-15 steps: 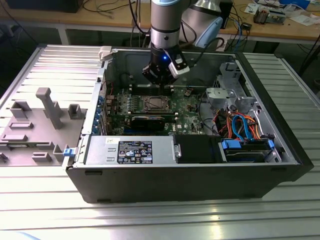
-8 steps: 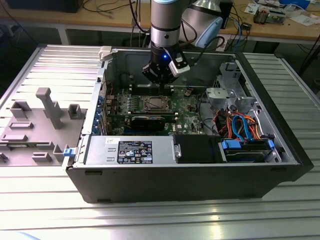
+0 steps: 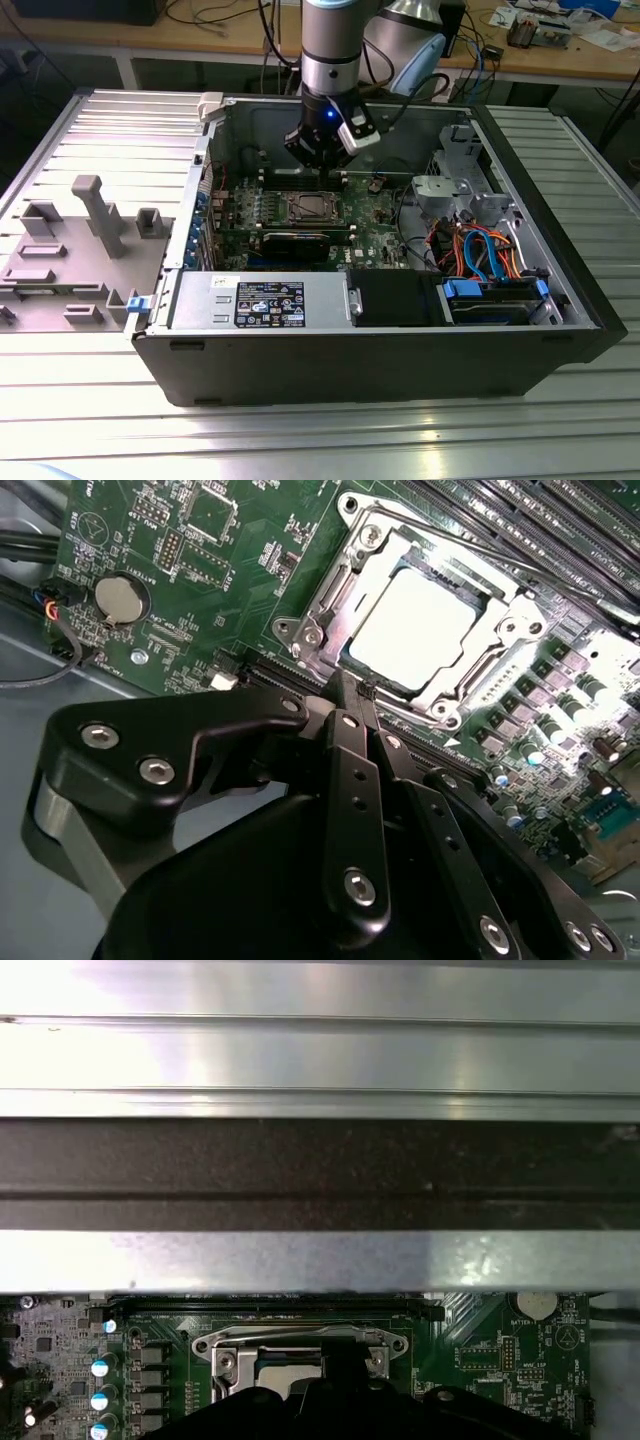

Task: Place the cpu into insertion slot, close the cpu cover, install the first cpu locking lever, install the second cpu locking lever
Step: 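Install the second cpu locking lever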

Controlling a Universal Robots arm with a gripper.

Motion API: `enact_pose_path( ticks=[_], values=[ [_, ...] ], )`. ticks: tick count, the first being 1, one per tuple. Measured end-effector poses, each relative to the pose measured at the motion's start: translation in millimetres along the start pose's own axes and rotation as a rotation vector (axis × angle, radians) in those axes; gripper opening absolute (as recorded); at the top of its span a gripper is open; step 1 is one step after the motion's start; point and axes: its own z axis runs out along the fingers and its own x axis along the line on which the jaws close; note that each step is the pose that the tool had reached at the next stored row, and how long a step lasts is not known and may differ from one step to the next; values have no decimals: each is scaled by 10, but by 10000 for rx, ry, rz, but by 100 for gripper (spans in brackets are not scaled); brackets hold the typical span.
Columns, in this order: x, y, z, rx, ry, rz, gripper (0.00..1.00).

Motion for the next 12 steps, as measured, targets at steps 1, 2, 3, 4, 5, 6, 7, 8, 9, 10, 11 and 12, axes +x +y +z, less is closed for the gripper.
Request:
enact_pose_path(
  ticks=[1,2,3,4,5,6,7,8,9,10,11,12],
  values=[
    [0,-2,0,-1,0,1,11],
    [0,-2,0,0,0,1,11],
    [0,-4,0,0,1,-1,11],
    [0,-4,0,0,1,0,11],
    [0,-5,0,1,1,0,11],
    [0,-5,0,0,1,0,11],
    [0,-5,0,1,1,0,11],
    [0,-5,0,0,1,0,11],
    [0,-6,-1,1,1,0,11],
    [0,-6,0,1,1,0,11],
    [0,-6,0,1,1,0,11],
    [0,-6,0,1,1,0,11]
  ],
)
